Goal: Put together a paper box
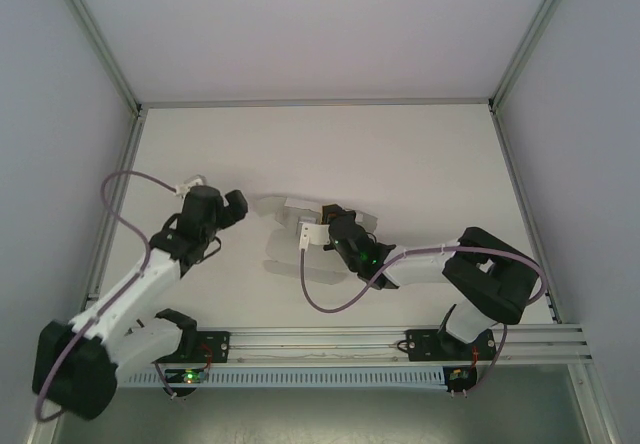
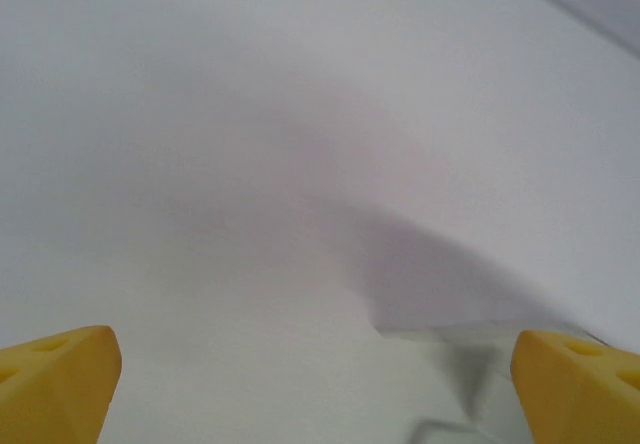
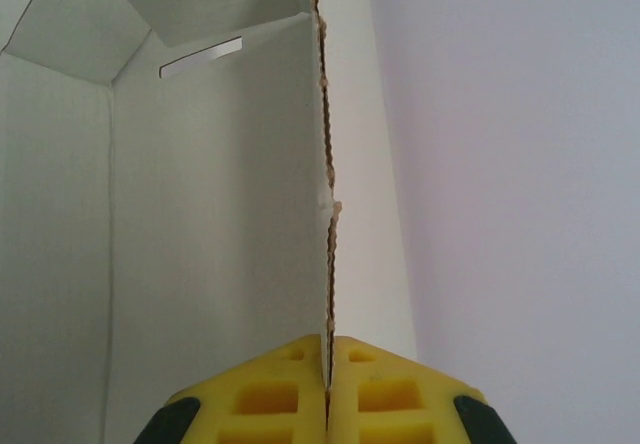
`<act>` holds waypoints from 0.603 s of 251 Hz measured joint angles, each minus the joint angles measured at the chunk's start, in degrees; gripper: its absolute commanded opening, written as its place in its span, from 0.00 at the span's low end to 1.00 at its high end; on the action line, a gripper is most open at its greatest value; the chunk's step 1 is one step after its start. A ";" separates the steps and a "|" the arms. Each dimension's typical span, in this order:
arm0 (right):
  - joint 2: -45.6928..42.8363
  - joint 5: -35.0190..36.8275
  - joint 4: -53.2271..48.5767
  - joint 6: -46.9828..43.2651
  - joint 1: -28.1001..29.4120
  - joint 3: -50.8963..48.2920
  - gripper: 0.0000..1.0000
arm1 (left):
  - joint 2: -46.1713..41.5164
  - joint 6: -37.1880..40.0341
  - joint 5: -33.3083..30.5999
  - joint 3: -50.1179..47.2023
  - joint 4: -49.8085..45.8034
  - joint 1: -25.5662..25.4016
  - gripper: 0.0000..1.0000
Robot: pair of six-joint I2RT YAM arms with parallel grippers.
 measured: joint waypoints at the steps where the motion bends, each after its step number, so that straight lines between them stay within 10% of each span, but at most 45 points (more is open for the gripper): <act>1: 0.00 -0.02 0.00 0.00 -0.02 0.00 0.00 | 0.46 0.09 0.00 0.13 0.11 0.15 1.00; 56: -0.02 -0.57 -0.74 0.00 -0.66 0.33 0.00 | 20.92 5.31 5.16 8.52 3.65 1.95 1.00; 151: 0.35 -0.07 -2.80 0.72 -1.68 1.05 0.00 | 23.89 14.08 26.03 3.98 18.64 2.27 1.00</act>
